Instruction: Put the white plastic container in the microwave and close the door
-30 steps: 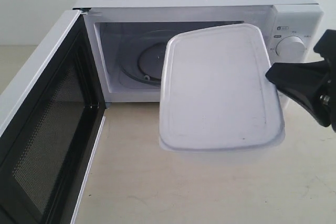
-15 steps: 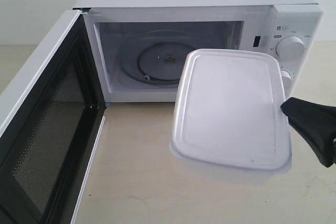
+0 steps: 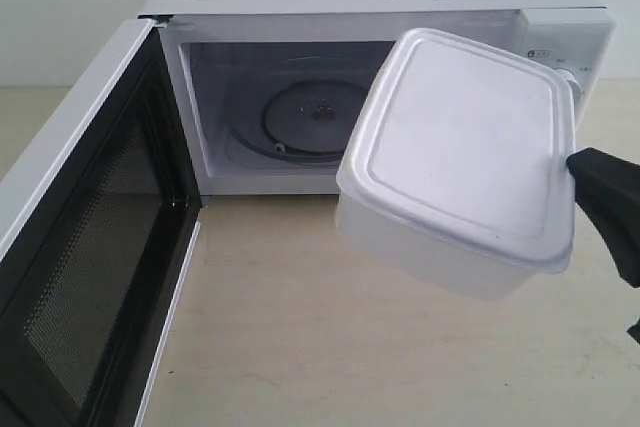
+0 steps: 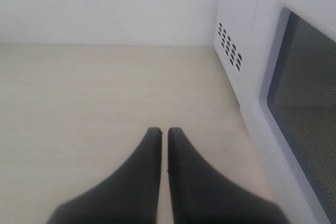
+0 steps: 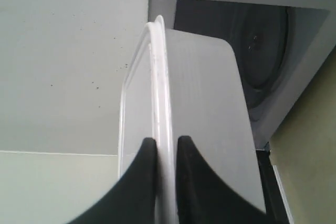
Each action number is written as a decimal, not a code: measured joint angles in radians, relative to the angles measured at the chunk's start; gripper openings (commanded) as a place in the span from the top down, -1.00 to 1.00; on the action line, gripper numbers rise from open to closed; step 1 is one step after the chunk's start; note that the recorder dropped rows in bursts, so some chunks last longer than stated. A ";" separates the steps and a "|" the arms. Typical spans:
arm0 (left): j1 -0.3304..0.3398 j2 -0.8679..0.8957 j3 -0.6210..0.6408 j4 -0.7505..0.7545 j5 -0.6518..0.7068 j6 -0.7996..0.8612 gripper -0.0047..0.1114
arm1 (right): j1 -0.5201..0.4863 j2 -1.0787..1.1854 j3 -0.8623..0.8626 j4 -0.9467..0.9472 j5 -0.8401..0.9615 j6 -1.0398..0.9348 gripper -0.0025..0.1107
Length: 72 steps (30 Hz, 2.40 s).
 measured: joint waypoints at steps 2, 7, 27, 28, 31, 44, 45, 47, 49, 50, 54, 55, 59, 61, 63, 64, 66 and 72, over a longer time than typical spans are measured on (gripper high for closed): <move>0.000 0.000 0.000 0.000 0.000 0.000 0.84 | 0.055 0.002 0.000 0.081 -0.017 -0.044 0.96; 0.000 0.000 0.000 0.000 0.000 0.000 0.84 | 0.245 0.030 0.000 0.322 -0.065 -0.259 0.96; 0.000 0.000 0.000 0.000 0.000 0.000 0.84 | 0.846 0.103 -0.003 0.967 -0.359 -0.864 0.96; 0.000 0.000 0.000 0.000 0.000 0.000 0.84 | 0.846 0.103 -0.003 0.967 -0.370 -0.864 0.96; 0.000 0.000 0.000 0.000 0.000 0.000 0.84 | 0.846 0.111 -0.003 0.967 -0.392 -0.842 0.96; 0.000 0.000 0.000 0.000 0.000 0.000 0.84 | 0.846 0.322 -0.008 0.959 -0.482 -0.491 0.96; 0.000 0.000 0.000 0.000 0.000 0.000 0.84 | 0.846 0.348 -0.008 0.954 -0.498 -0.459 0.96; 0.000 0.000 0.000 0.000 0.000 0.000 0.84 | 0.846 0.428 -0.010 0.934 -0.549 -0.376 0.96; 0.000 0.000 0.000 0.000 0.000 0.000 0.84 | 0.846 0.510 -0.024 0.930 -0.564 -0.314 0.96; 0.000 0.000 0.000 0.000 0.000 0.000 0.84 | 0.846 0.573 -0.050 0.926 -0.564 -0.277 0.96; 0.000 0.000 0.000 0.000 0.000 0.000 0.84 | 0.759 0.718 -0.156 0.791 -0.565 -0.233 0.96; 0.000 0.000 0.000 0.000 0.000 0.000 0.84 | 0.730 0.743 -0.182 0.761 -0.565 -0.217 0.96; 0.000 0.000 0.000 0.000 0.000 0.000 0.84 | 0.616 0.776 -0.249 0.658 -0.577 -0.180 0.96; 0.000 0.000 0.000 0.000 0.000 0.000 0.84 | 0.583 0.777 -0.279 0.644 -0.581 -0.188 0.96; 0.000 0.000 0.000 0.000 0.000 0.000 0.84 | 0.566 0.777 -0.288 0.636 -0.573 -0.215 0.96; 0.000 0.000 0.000 0.000 0.000 0.000 0.84 | 0.566 0.777 -0.288 0.635 -0.564 -0.237 0.96; 0.000 0.000 0.000 0.000 0.000 0.000 0.84 | 0.566 0.777 -0.270 0.628 -0.557 -0.285 0.96; 0.000 0.000 0.000 0.000 0.000 0.000 0.84 | 0.560 0.775 -0.167 0.628 -0.579 -0.327 0.96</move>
